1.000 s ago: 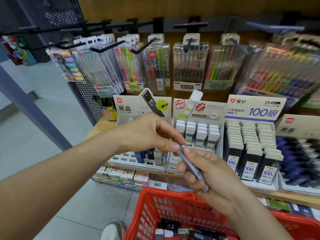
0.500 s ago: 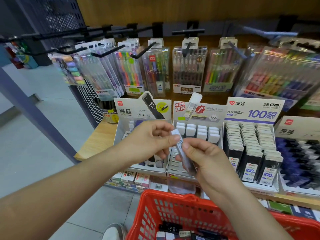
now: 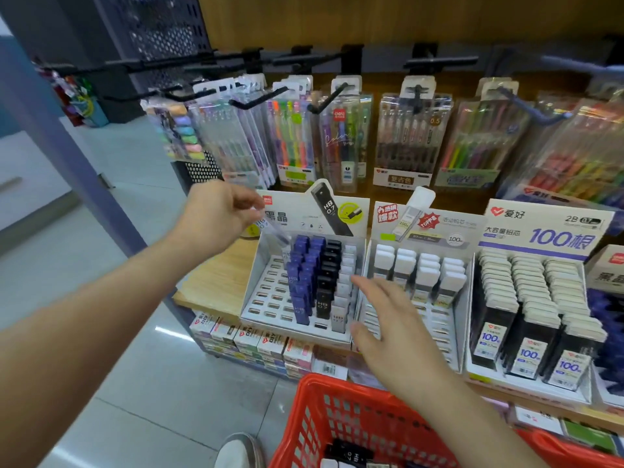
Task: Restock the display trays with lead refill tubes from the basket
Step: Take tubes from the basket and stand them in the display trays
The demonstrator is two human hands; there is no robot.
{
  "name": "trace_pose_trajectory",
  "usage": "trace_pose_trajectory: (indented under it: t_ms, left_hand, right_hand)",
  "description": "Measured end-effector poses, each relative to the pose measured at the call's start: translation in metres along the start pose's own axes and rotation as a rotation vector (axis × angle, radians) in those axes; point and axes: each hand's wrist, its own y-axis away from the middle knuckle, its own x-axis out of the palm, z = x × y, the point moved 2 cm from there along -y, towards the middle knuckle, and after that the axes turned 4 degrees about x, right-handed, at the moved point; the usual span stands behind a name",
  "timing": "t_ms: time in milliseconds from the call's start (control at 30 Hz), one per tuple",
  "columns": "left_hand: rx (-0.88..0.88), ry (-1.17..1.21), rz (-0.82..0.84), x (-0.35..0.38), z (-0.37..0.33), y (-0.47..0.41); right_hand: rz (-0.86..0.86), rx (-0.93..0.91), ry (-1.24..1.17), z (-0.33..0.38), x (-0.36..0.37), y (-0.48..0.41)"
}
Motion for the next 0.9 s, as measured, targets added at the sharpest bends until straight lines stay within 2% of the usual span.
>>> trace_pose_trajectory:
  t_ms: [167,433,533,633,733,800,900]
  left_hand:
    - [0.096,-0.123,0.081,0.036,0.017,0.011]
    - [0.182,-0.151,0.209,0.055,0.021,0.009]
    - [0.248,-0.217,0.267,0.059,0.020,0.010]
    - [0.237,-0.283,0.294,0.063,0.021,0.008]
    - [0.178,-0.169,0.275,0.073,0.020,0.007]
    - [0.120,-0.087,0.204,0.077,0.020,0.008]
    - [0.142,-0.123,0.127,0.077,0.022,0.005]
  right_hand:
    - [0.097,-0.009,0.104,0.002,0.013,-0.004]
    - [0.104,-0.025,0.026,-0.007,0.011,-0.009]
    - [0.102,-0.022,-0.001,-0.009,0.010,-0.008]
    - [0.097,-0.034,-0.007,-0.011,0.011,-0.008]
    - [0.100,-0.037,-0.017,-0.012,0.013,-0.008]
    - [0.102,-0.037,-0.019,-0.012,0.014,-0.008]
    - [0.092,-0.049,-0.027,-0.013,0.013,-0.006]
